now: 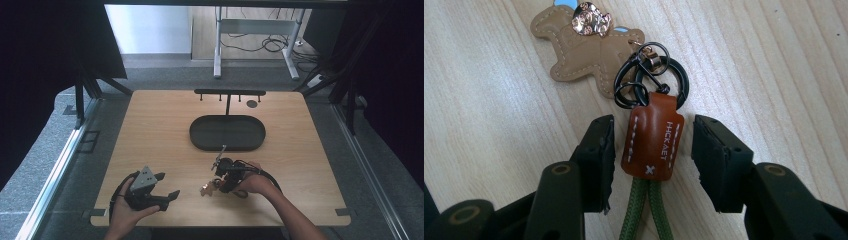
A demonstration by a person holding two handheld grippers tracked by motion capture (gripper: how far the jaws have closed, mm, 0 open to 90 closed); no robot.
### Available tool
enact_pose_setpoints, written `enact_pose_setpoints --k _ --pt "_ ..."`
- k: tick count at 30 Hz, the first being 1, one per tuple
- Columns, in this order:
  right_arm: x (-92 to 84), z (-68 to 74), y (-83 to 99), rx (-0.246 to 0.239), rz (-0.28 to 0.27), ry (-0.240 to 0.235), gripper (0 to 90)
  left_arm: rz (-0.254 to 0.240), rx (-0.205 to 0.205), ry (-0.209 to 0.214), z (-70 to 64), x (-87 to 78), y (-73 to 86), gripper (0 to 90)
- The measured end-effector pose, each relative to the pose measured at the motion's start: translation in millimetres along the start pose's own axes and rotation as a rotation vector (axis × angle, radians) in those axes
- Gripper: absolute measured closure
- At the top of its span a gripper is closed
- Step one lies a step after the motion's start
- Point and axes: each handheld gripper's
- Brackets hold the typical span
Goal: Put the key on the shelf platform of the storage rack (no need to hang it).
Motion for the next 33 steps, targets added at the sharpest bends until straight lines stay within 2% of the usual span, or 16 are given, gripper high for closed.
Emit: enact_pose_setpoints --k 12,22,26,28,29,33 --pt "1.0 1.4 -2.6 -0.008 0.021 0.038 64.6 0.006 0.004 0.002 -0.8 1.8 0.5 22.6" --pt "0.7 1.7 -2.3 -0.011 0.018 0.04 66.2 0.005 0.006 0.003 -2.2 2.0 0.0 22.5" --pt "0.3 1.0 -2.5 -0.029 0.019 0.036 66.3 0.007 0.009 0.001 -1.1 1.0 -0.1 22.6" --pt "-2.7 0.7 -3.2 -0.031 -0.001 0.037 66.3 0.009 0.009 -0.001 -0.7 1.0 0.1 22.6" --pt "-5.0 0.9 -4.0 -0.014 -0.011 0.035 66.4 0.008 0.009 0.0 -0.8 1.1 0.0 22.5" --pt "-12.5 1.4 -6.0 -0.02 -0.021 0.03 66.5 0.001 0.006 0.001 -1.9 0.6 -0.5 22.5"
Point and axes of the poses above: each handheld gripper's, and its own axes: x roughly forward along the jaws, y roughly out of its underside, z roughly to its left, and after that the axes turned 9 degrees about -z, right-handed
